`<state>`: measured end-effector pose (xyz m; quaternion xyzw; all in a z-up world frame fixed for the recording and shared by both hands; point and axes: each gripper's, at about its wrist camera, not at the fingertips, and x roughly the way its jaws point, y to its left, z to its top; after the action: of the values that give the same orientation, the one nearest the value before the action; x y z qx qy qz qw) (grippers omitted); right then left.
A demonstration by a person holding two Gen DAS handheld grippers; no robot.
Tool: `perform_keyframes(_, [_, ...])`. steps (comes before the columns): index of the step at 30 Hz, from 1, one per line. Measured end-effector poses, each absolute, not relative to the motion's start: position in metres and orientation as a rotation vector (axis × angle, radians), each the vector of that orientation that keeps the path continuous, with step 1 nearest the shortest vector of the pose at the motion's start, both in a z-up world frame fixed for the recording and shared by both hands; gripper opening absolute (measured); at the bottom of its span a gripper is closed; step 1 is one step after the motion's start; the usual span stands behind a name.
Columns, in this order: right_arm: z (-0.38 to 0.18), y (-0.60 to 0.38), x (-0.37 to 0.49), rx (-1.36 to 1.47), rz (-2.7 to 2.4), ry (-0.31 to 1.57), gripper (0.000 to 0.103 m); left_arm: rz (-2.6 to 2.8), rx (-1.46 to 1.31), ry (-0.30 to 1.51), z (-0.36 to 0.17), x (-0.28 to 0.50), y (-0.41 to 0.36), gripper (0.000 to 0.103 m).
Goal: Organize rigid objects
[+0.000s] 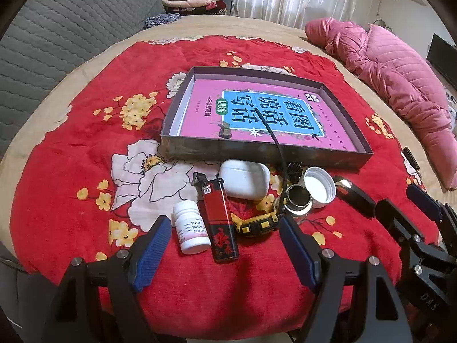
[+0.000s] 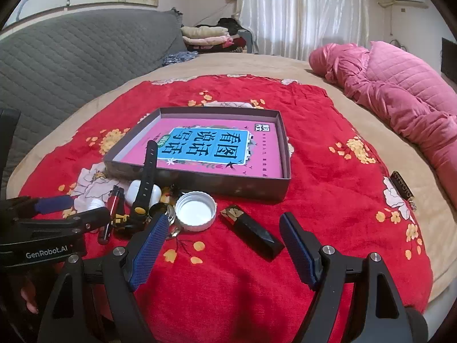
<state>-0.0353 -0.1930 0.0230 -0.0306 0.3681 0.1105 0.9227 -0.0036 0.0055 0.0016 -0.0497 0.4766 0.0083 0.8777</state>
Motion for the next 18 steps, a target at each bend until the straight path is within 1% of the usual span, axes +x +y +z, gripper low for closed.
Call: perform_keyframes(18, [0.0264, -0.1951, -0.0348, -0.071, 0.223, 0.747, 0.081, 0.010, -0.101, 0.991, 0.0012, -0.0043, 0.0049, 0.077])
